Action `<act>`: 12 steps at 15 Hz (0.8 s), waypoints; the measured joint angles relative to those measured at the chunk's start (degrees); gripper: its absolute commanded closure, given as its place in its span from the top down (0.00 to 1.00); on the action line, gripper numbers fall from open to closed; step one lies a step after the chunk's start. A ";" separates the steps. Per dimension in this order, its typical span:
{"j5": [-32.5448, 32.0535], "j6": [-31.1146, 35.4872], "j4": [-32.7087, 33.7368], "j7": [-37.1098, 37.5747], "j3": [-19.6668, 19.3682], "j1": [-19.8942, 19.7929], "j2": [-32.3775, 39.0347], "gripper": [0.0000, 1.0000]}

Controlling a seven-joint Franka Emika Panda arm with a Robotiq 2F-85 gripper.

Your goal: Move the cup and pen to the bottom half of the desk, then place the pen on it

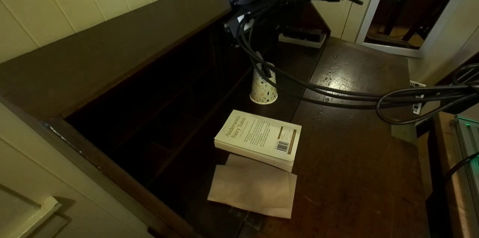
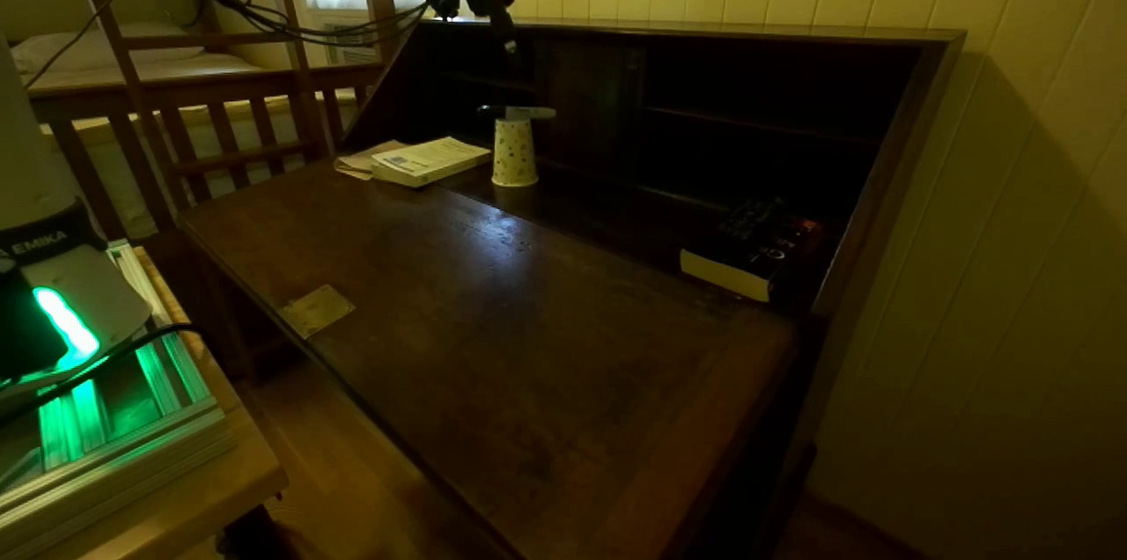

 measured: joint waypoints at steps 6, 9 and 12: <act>0.01 2.68 -1.70 -3.03 0.11 -0.54 -5.23 1.00; 0.48 3.32 -2.94 -6.63 0.35 -1.29 -7.82 1.00; 2.51 4.83 -4.38 -11.94 0.71 -2.46 -10.02 1.00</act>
